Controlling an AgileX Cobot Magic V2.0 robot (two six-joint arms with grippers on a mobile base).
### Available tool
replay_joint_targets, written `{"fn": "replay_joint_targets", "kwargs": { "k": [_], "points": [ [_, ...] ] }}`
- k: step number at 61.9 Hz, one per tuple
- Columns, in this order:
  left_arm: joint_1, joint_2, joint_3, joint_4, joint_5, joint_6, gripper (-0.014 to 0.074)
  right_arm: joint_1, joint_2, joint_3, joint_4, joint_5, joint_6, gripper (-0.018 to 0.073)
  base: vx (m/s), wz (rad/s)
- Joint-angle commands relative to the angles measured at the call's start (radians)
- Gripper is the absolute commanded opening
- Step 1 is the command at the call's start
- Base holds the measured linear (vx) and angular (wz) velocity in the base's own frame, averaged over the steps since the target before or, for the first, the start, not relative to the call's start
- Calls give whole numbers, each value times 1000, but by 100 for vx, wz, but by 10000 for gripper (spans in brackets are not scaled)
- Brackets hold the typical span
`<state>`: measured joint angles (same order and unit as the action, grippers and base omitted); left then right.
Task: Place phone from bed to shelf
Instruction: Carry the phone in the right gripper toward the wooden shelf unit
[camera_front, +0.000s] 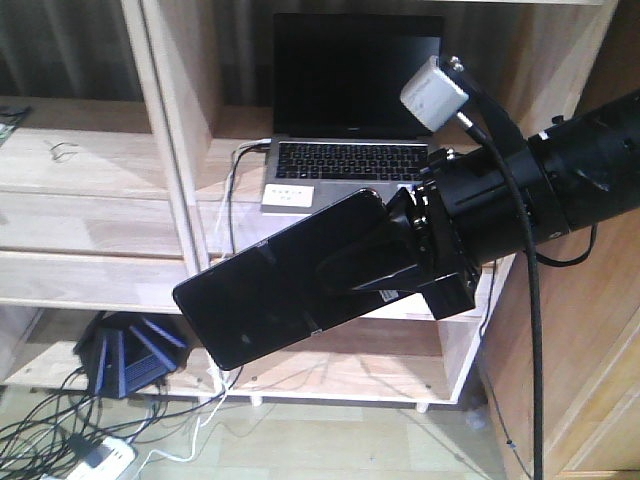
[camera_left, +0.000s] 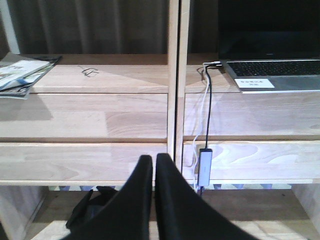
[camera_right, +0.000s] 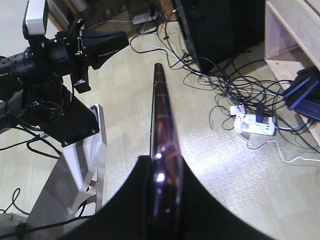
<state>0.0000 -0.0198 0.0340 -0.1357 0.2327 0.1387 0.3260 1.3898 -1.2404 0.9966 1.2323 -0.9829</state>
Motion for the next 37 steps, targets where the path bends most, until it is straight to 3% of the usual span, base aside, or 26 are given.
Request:
{"fn": "replay_joint_targets", "kwargs": {
  "k": [1,37],
  "points": [
    [-4,-6,2,-10,-74,-4,1,-2,-36,-26,85,57,-4,-4,9,-13],
    [-4,-6,2,-10,-74,-4,1,-2,-36,-26,85,57,-4,-4,11,-7]
  ]
}}
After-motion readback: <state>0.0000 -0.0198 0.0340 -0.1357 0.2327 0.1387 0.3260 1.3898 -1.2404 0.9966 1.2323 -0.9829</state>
